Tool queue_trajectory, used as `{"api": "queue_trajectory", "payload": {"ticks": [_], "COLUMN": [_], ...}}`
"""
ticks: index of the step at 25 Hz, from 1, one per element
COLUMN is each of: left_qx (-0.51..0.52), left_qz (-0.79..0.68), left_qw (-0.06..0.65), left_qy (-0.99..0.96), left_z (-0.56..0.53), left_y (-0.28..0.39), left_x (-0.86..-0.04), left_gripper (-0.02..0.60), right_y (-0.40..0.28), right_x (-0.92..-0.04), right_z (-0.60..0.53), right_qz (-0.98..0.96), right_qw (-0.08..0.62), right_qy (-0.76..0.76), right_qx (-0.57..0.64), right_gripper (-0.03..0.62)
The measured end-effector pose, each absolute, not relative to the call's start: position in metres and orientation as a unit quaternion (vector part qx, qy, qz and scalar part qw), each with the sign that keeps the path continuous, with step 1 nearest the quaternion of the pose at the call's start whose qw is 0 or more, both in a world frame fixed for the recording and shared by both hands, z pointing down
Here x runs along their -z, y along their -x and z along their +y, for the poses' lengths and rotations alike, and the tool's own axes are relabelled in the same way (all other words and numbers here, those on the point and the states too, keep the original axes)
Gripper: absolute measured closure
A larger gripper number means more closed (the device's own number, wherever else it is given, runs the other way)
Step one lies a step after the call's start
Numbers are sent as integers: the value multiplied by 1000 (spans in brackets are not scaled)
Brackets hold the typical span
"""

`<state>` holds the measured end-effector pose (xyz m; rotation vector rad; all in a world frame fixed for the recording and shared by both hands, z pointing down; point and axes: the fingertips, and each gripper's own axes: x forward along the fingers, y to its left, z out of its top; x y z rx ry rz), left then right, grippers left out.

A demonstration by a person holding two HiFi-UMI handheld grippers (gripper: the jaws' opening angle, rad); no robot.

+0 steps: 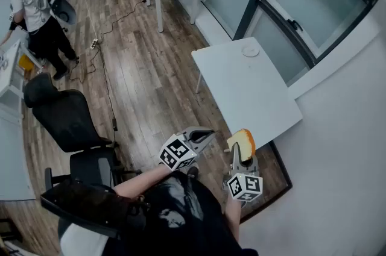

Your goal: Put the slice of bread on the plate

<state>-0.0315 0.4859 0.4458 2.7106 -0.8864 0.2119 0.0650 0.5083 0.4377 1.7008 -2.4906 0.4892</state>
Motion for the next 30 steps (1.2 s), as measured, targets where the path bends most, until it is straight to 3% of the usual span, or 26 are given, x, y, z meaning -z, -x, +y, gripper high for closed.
{"api": "queue_trajectory", "payload": {"ticks": [20,30], "left_qx": [-78,-74], "left_qz": [-306,-285], "left_qw": [154,166], "left_qy": [-936,-941], "left_z": [476,465], "left_y": [52,79], "left_x": [-457,-465], "left_gripper": [577,577], "right_y": [-52,-12], "right_x": [-448,-461], "right_z": [500,489], "right_qz": [-804,-799], "right_qw": [32,35], "right_qy": [-565,-564], "right_qx": [-184,-204], "right_gripper": [497,496]}}
